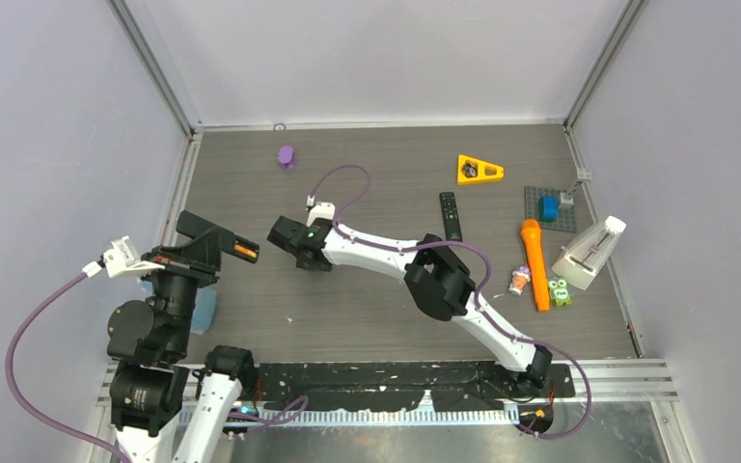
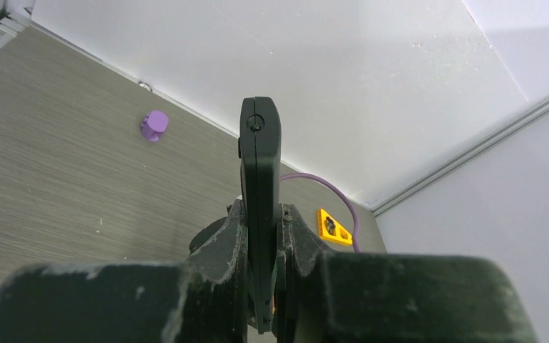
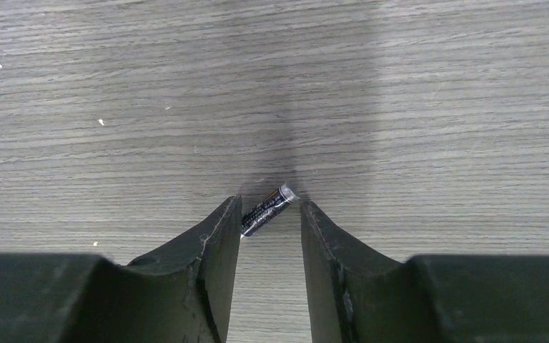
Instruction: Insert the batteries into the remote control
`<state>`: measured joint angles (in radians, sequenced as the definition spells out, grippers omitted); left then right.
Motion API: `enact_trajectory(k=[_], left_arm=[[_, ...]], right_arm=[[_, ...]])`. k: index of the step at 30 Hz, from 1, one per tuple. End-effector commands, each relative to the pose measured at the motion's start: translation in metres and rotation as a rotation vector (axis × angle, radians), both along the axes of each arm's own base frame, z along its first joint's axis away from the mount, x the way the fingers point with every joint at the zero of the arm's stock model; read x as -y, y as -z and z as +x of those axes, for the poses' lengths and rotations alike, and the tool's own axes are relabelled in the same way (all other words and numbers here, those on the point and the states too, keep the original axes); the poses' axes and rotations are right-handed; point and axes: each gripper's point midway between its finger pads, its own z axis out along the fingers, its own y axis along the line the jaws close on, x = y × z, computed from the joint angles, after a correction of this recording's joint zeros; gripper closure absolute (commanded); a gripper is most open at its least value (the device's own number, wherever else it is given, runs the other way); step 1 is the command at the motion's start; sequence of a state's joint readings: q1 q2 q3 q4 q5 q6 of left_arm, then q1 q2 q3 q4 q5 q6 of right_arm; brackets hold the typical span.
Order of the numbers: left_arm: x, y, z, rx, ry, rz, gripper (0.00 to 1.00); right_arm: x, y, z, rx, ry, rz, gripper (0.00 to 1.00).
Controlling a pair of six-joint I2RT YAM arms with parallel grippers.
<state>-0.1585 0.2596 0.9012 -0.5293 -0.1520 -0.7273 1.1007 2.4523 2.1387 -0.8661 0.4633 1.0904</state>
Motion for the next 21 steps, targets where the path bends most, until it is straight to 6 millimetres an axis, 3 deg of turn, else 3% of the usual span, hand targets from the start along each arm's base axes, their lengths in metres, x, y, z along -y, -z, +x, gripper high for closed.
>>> enact_trajectory(k=[1, 13, 15, 19, 20, 21], left_arm=[[-0.007, -0.023, -0.008, 0.082, -0.033, -0.002, 1.00], [0.005, -0.013, -0.001, 0.075, 0.026, -0.037, 1.00], [0.011, -0.008, 0.001, 0.063, 0.060, -0.041, 1.00], [0.032, 0.002, 0.004, 0.028, 0.173, -0.041, 1.00], [0.039, 0.005, 0.004, 0.019, 0.209, -0.041, 1.00], [0.044, 0.008, 0.005, 0.009, 0.238, -0.046, 1.00]], right_arm=[[0.009, 0.003, -0.002, 0.013, -0.021, -0.063, 0.62], [0.018, -0.016, -0.011, 0.040, -0.212, -0.064, 0.91], [0.020, -0.027, -0.007, 0.052, -0.261, -0.043, 0.94], [0.031, -0.073, 0.005, 0.107, -0.344, 0.021, 0.95], [0.036, -0.073, 0.004, 0.108, -0.384, 0.021, 0.95], [0.041, -0.096, 0.009, 0.141, -0.387, 0.054, 0.95]])
